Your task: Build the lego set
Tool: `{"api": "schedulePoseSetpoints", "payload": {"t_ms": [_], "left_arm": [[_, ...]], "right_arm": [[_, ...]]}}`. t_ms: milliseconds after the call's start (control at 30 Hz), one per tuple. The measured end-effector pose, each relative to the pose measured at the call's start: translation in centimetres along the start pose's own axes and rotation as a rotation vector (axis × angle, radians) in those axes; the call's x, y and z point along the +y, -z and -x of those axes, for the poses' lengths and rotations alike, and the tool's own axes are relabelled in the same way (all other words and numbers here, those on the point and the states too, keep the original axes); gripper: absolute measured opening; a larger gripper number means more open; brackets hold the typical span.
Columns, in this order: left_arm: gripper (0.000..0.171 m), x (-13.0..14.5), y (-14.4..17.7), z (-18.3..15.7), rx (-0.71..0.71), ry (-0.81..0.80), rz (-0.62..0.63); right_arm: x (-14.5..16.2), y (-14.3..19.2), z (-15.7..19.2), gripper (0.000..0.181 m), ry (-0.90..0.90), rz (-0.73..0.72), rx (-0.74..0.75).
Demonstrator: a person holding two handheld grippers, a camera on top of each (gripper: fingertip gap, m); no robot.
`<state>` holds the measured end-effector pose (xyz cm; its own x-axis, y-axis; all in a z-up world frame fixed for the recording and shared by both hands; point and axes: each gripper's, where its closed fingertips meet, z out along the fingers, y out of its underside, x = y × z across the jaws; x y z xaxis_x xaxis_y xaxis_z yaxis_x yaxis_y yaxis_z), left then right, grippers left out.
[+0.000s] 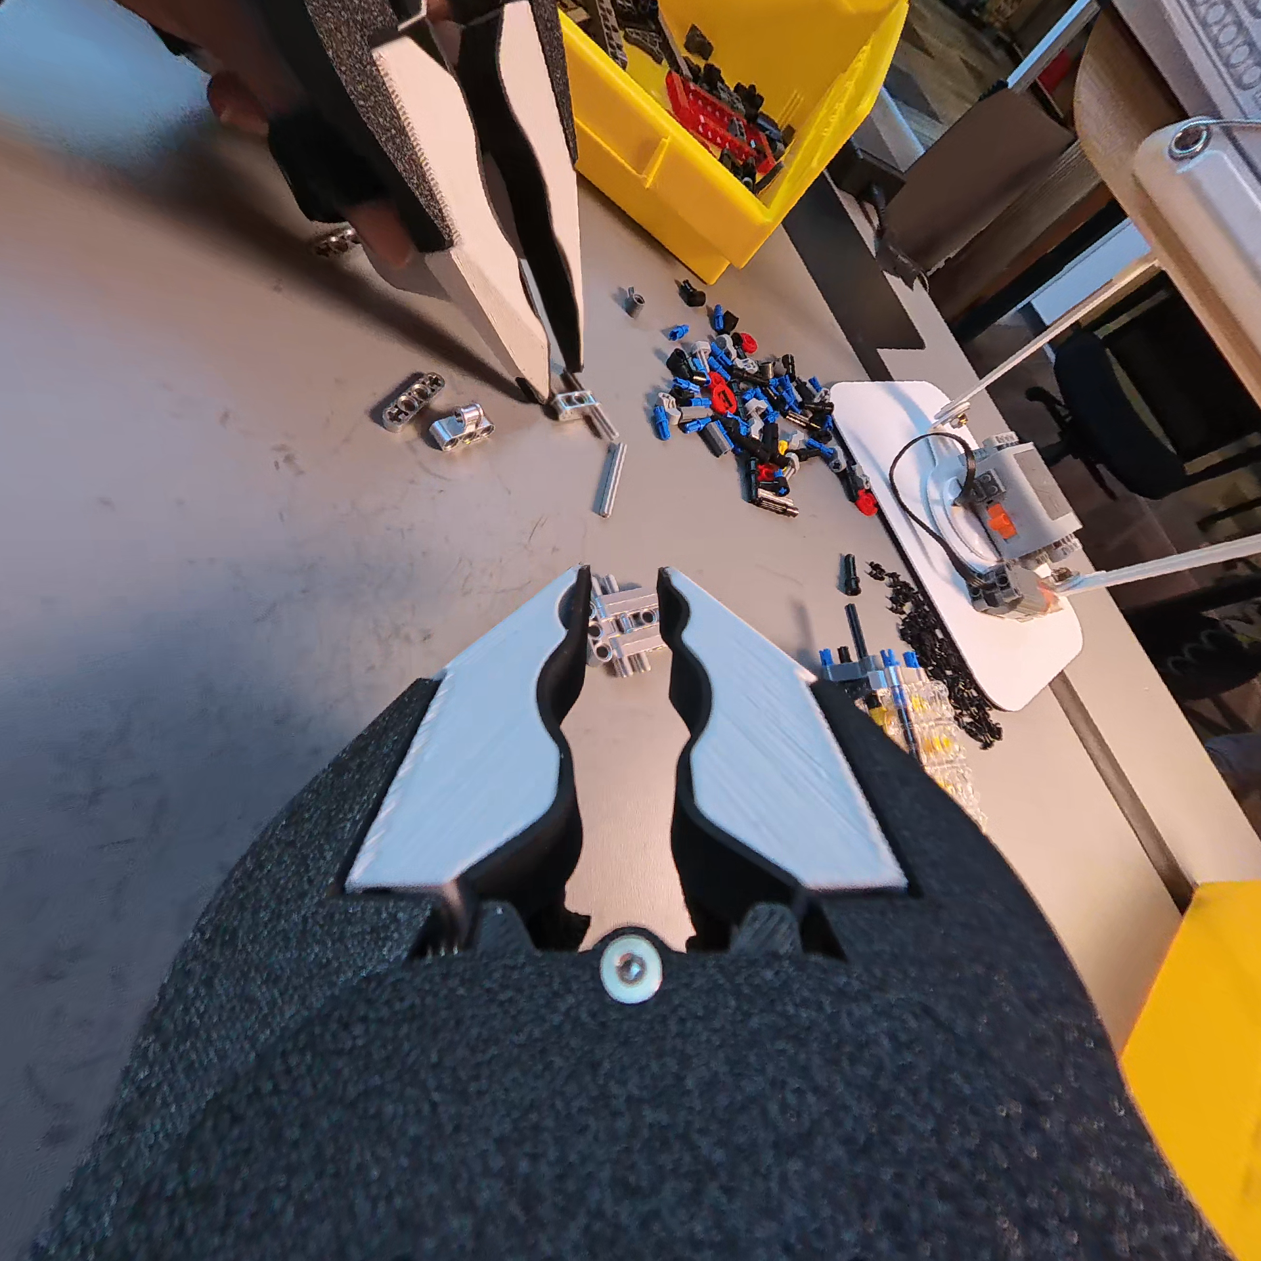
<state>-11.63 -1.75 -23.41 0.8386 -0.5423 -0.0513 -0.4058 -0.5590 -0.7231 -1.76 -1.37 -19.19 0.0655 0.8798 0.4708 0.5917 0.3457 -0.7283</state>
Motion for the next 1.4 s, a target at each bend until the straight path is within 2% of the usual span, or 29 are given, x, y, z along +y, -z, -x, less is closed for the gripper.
{"api": "schedulePoseSetpoints", "payload": {"t_ms": [100,167,300,467,600,733,833,933,1033,1100,1200,1300,1400], "left_arm": [[0.013,0.0,0.0,-0.1,0.002,-0.002,-0.003],[0.004,0.3,-0.1,-0.2,-0.012,-0.033,0.015],[0.003,0.3,-0.1,-0.5,-0.033,-0.093,0.021],[0.003,0.1,0.3,-1.9,0.104,-0.009,-0.015],[0.008,-1.2,1.3,-1.1,0.135,0.080,-0.089],[0.021,-0.6,0.2,-0.8,0.208,0.116,0.016],[0.020,-0.6,-0.4,-1.6,0.284,0.124,0.060],[0.021,-0.5,-0.5,-1.8,0.275,0.085,0.078],[0.019,-0.7,-0.5,-1.8,0.260,0.074,0.056],[0.000,-1.6,-0.2,-2.2,0.295,0.100,-0.007],[0.000,-2.3,0.2,-2.7,0.337,0.136,-0.049],[0.000,-1.7,-0.1,-2.4,0.281,0.093,-0.019],[0.000,-2.7,0.1,-2.2,0.285,0.120,-0.058]], "right_arm": [[0.0,0.0,0.1,0.017,-0.003,-0.005,-0.011],[0.1,0.0,0.2,0.017,-0.009,-0.006,-0.020],[0.2,-0.2,0.6,0.018,-0.028,-0.010,-0.044],[0.3,-0.3,0.7,0.018,-0.066,-0.015,-0.065],[0.3,-0.2,0.4,0.018,-0.093,-0.024,-0.067],[0.4,-0.2,0.1,0.018,-0.140,-0.036,-0.083],[0.4,0.0,-0.3,0.018,-0.156,-0.042,-0.083],[0.4,0.2,-0.5,0.018,-0.159,-0.049,-0.079],[0.5,0.1,-0.3,0.018,-0.168,-0.054,-0.093],[0.3,0.1,-0.2,0.018,-0.174,-0.068,-0.101],[-0.2,0.3,-0.3,0.018,-0.197,-0.099,-0.110],[-0.1,0.3,-0.4,0.018,-0.223,-0.097,-0.119],[0.0,0.3,-0.6,0.018,-0.227,-0.098,-0.116]]}}
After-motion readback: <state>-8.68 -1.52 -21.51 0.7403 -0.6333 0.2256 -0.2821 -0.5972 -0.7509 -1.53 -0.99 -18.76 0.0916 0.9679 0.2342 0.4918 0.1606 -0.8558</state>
